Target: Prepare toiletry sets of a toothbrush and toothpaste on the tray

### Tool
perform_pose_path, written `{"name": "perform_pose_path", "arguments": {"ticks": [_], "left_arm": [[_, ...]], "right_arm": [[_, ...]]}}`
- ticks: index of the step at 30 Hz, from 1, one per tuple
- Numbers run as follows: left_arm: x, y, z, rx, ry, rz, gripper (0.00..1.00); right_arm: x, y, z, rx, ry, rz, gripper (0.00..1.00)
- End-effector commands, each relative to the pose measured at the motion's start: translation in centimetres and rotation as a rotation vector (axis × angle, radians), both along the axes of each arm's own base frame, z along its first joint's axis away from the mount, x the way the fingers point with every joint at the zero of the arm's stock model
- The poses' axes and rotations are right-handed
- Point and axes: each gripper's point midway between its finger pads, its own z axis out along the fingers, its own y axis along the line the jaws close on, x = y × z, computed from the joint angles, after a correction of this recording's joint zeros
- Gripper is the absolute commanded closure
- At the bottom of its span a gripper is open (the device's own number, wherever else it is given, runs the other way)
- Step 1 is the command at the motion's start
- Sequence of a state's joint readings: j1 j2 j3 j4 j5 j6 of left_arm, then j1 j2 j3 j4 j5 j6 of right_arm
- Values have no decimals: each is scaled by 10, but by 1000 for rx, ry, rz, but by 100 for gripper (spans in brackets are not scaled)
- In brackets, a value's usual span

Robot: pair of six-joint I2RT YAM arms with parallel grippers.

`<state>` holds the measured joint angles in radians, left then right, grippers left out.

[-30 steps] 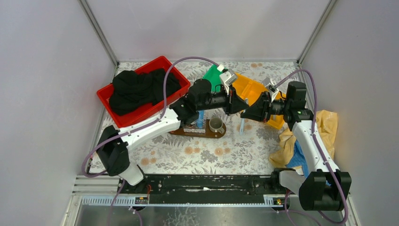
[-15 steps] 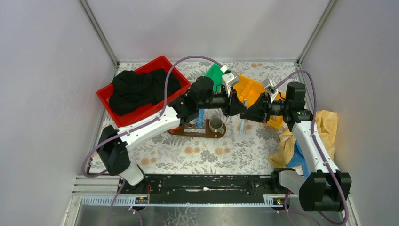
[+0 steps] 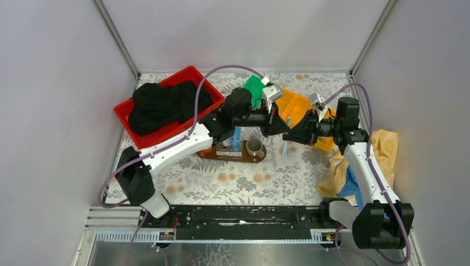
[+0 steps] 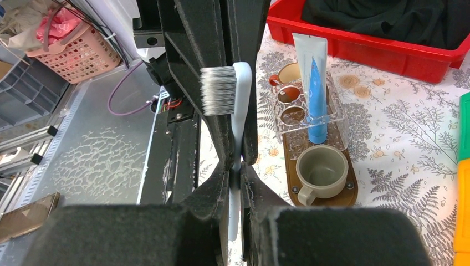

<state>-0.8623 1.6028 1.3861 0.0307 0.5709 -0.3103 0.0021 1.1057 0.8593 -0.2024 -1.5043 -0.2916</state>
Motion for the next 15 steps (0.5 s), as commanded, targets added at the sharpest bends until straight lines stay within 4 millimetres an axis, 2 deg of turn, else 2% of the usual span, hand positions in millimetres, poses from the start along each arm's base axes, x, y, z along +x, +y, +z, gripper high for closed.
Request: {"name": "perform_pose_path", "arguments": {"ticks": [1,2,3,6,8,10,15], "left_arm": [[2,-1,8,-10,-20,-24,100],[1,0,9,-16,-25,-24,100],[1,1,10,-23,-33,-20,100],[0,10,14,-44,-75,10,100],[-1,22,8,-50,-98,43,100],[-3,37,6,-69,-125,83,100],[-9,86,4,-140,-201,228,100]], "right_arm": [[-3,2,9,4,-64,19,100],[-3,2,9,2,-63,18,96],[-3,2,8,-2,-66,13,88],[-3,2,7,-10,-75,4,45],[-3,1,7,-19,-84,-4,28],[-2,0,6,-30,-95,-12,20],[0,-2,2,-65,-119,-28,16]]}}
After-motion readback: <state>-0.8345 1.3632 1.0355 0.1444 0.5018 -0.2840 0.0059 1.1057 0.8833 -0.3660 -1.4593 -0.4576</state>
